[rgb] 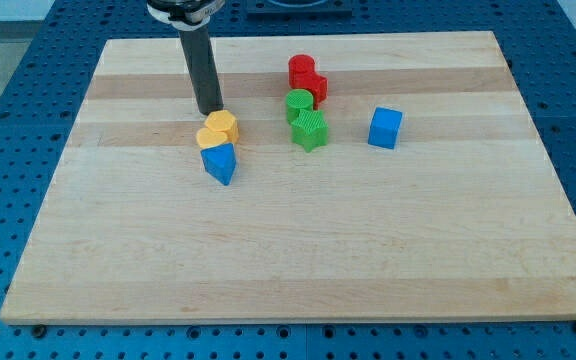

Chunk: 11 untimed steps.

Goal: Move the yellow heart in between the yellow hexagon and the blue triangle

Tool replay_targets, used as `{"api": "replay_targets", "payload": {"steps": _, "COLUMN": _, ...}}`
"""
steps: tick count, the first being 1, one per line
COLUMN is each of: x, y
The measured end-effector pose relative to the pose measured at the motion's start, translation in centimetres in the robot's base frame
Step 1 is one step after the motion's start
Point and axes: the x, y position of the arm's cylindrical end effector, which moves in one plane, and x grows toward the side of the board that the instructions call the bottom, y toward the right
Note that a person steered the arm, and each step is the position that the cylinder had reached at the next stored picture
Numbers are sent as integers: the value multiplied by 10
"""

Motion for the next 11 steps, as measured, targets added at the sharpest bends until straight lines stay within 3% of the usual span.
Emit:
{"api": "replay_targets", "payload": {"steps": 3, "x": -26, "y": -6}}
{"api": "replay_targets", "payload": {"steps": 7, "x": 76, "y": -29}}
{"api": "replay_targets", "payload": {"steps": 11, "x": 66, "y": -17}}
